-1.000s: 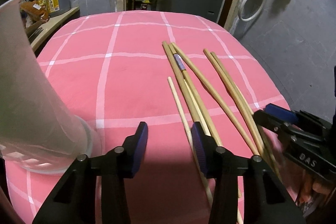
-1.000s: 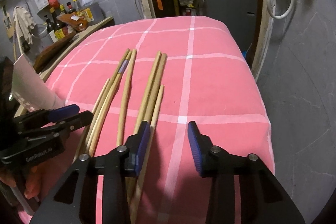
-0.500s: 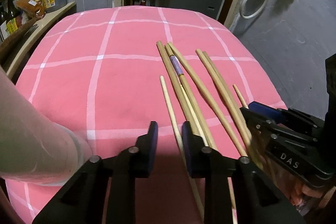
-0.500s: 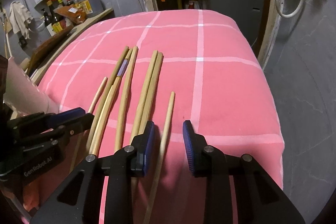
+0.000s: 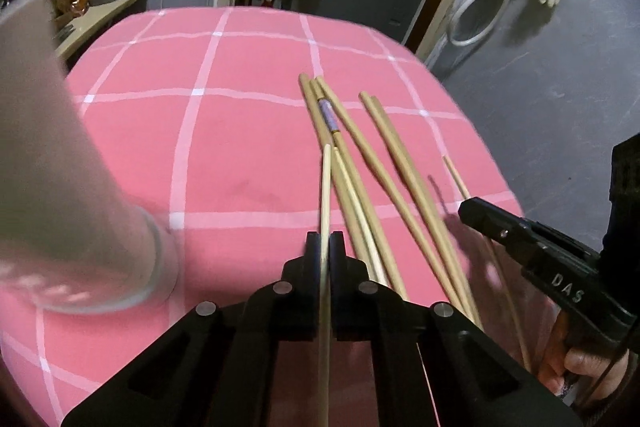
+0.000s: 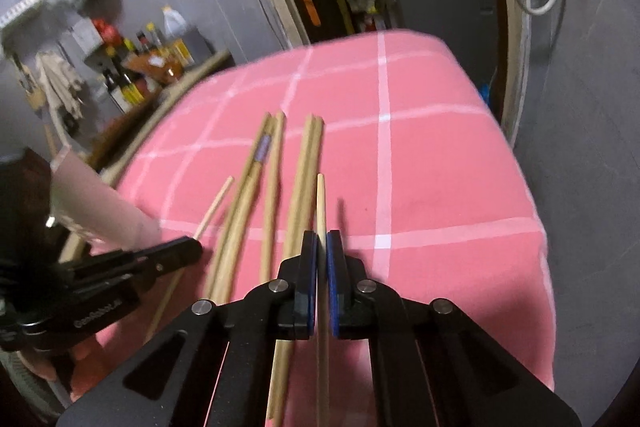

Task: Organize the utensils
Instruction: 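Raise both held chopsticks and lower them into the white caddy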

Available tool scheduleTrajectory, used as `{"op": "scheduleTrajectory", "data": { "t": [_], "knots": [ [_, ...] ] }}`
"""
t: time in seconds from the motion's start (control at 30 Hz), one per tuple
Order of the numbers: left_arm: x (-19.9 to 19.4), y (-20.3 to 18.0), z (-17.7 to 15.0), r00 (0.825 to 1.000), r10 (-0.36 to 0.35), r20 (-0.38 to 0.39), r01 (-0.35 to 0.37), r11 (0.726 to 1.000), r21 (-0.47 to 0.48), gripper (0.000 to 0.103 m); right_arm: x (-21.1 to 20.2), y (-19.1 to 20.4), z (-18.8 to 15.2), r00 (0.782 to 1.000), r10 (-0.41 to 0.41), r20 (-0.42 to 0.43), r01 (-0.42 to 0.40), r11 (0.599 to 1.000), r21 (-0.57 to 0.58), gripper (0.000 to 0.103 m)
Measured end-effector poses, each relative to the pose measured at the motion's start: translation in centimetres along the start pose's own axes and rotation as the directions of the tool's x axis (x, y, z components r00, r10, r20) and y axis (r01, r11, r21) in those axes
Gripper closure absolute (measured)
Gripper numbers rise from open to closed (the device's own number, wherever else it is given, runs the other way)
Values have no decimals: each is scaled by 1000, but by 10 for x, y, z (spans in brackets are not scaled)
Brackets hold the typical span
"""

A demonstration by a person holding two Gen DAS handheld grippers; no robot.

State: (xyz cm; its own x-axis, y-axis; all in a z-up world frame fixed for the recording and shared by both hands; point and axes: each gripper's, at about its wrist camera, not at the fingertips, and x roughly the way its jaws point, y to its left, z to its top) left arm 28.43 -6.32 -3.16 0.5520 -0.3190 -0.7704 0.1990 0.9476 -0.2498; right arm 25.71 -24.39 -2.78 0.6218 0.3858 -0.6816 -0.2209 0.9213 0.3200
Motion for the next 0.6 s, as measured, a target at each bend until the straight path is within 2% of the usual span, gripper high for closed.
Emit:
{"op": "scheduleTrajectory", "data": {
  "t": [0.17, 0.3, 0.4, 0.5, 0.6],
  "knots": [
    [-29, -4, -12, 995, -46, 91, 46, 999, 5, 101, -32, 17, -7, 990, 42, 132, -39, 999, -29, 100],
    [-58, -5, -18, 976, -73, 207, 70, 997, 17, 101, -54, 37, -10, 964, 83, 251, -71, 996, -58, 100],
    [-83, -2, -20, 946, -90, 311, 93, 996, 7, 101, -65, 56, -9, 939, 107, 328, -77, 992, -104, 100],
    [-108, 5, -20, 914, -89, 396, 98, 995, -3, 101, -76, 79, -5, 904, 144, 404, -91, 985, -147, 100],
    [-131, 13, -15, 884, -73, 461, 85, 996, -5, 101, -80, 97, 3, 877, 183, 444, -114, 978, -177, 100]
  ]
}}
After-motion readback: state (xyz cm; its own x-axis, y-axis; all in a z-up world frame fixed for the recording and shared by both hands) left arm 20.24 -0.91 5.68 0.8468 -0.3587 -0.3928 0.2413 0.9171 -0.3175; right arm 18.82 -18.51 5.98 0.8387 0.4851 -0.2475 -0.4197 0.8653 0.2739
